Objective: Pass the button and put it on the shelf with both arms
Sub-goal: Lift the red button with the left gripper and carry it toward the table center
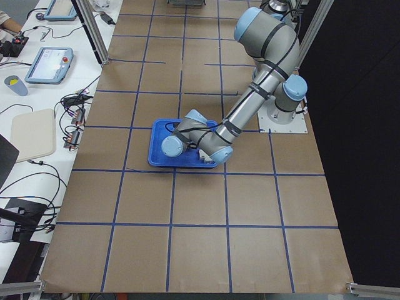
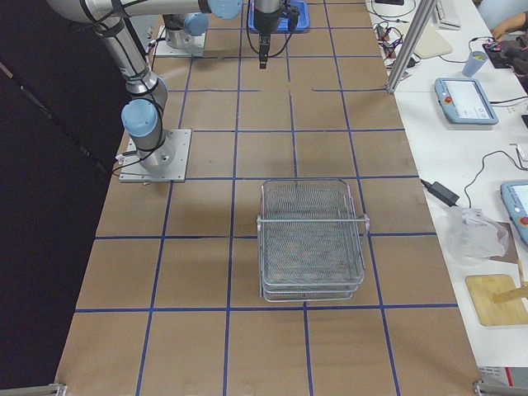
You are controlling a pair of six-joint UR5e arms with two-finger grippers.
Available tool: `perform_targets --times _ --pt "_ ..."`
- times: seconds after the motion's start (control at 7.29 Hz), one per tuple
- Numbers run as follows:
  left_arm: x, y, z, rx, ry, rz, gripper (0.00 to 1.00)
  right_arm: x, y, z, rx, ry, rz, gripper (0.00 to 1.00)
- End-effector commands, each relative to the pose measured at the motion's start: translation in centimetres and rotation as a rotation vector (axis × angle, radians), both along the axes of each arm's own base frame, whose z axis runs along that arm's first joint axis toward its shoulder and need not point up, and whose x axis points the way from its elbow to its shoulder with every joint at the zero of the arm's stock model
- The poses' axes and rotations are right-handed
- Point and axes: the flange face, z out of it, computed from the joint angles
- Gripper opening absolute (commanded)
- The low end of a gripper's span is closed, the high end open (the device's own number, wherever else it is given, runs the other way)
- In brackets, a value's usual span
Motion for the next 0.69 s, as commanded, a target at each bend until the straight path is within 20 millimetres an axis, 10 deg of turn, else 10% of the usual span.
perform_targets --times 0.0,0.55 --pt "-2.4 -1.1 3.2 0.046 0.007 0.021 0.00 -0.2 -0.7 0.1 -0.047 -0.003 0.060 1.00" --pt "-21.6 -6.0 14.0 0.081 0.067 0.017 0.00 1.7 -1.2 2.4 -0.234 -0.204 0.522 1.00"
